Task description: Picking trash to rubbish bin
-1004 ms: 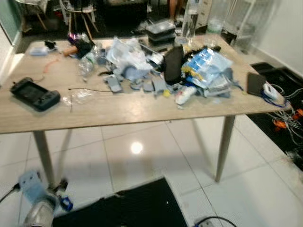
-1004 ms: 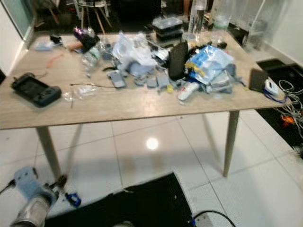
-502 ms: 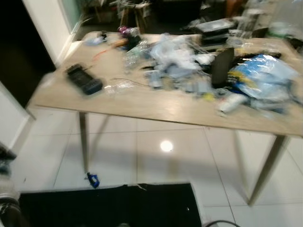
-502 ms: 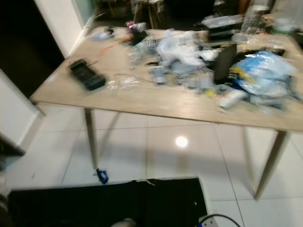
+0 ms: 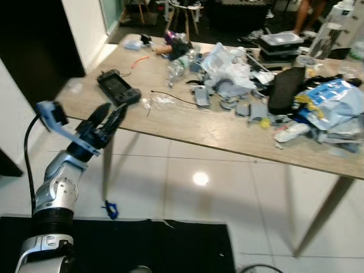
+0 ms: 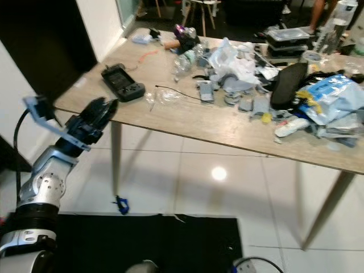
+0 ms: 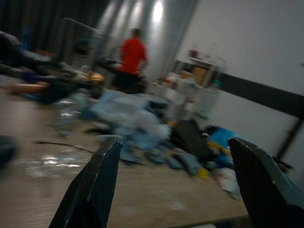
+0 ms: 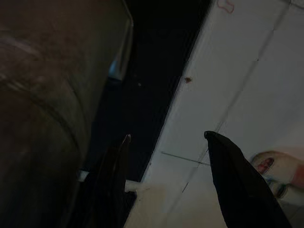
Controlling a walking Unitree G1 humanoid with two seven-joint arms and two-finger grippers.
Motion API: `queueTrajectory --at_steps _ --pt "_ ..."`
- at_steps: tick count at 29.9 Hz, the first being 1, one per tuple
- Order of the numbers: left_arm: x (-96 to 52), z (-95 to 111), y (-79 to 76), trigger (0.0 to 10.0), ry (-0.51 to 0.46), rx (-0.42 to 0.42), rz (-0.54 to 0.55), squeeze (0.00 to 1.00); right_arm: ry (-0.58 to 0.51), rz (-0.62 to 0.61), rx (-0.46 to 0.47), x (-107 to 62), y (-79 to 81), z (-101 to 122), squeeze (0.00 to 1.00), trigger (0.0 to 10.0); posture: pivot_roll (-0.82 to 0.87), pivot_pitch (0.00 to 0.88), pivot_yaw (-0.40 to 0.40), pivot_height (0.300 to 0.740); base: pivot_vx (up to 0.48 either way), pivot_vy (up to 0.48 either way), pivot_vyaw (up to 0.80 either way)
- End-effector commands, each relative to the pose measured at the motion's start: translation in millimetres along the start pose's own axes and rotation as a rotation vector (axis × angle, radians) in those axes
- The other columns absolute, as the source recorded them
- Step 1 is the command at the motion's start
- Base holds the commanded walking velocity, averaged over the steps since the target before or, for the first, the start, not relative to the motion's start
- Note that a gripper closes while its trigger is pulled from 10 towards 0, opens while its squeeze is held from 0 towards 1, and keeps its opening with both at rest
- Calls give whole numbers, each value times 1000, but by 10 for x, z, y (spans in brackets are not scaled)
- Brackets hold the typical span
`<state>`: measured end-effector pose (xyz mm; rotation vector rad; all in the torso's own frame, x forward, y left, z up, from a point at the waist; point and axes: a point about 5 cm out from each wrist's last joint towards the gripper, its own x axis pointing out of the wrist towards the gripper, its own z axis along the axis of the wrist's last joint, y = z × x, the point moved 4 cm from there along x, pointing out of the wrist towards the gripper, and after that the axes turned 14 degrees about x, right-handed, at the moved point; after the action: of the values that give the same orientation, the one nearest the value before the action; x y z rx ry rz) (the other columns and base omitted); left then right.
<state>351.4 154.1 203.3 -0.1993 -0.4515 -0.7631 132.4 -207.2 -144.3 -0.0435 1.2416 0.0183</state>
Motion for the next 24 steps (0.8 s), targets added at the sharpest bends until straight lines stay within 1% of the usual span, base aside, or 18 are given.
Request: queueTrajectory --at_steps 1,5,8,9,10,12,16,22,24 --pt "-18 -118 -114 10000 30 -36 -47 0 26 -13 -13 -9 -43 -88 0 10000 46 97 11 740 0 -472 0" --pt "-12 -185 -240 10000 45 -78 -93 0 26 -22 -24 -10 -55 -84 0 10000 46 97 11 740 0 -472 0" --pt "-15 -198 -258 10000 49 -83 -96 0 26 -22 -24 -10 -56 -83 0 10000 46 97 11 740 0 -472 0" --pt "-9 -214 -314 10000 59 -90 -105 0 48 -26 -31 -14 -76 -120 0 10000 46 97 11 740 0 -416 -800" --pt "-5 -217 -337 10000 64 -90 -107 0 55 -27 -28 -16 -84 -133 0 10000 46 97 11 740 0 -416 -800" --pt "16 -226 -378 10000 73 -94 -105 0 61 -33 -37 -21 -110 -145 0 10000 43 89 9 740 0 0 -800" --pt "37 -267 -394 10000 91 -95 -100 0 66 -43 -41 -26 -144 -148 0 10000 43 89 9 740 0 0 -800" --pt "58 -286 -397 10000 100 -84 -81 0 63 -47 -43 -20 -114 -144 0 10000 43 89 9 740 0 0 -800" --pt "63 -288 -377 10000 103 -72 -57 0 58 -48 -35 -16 -99 -137 0 10000 43 89 9 740 0 0 -256"
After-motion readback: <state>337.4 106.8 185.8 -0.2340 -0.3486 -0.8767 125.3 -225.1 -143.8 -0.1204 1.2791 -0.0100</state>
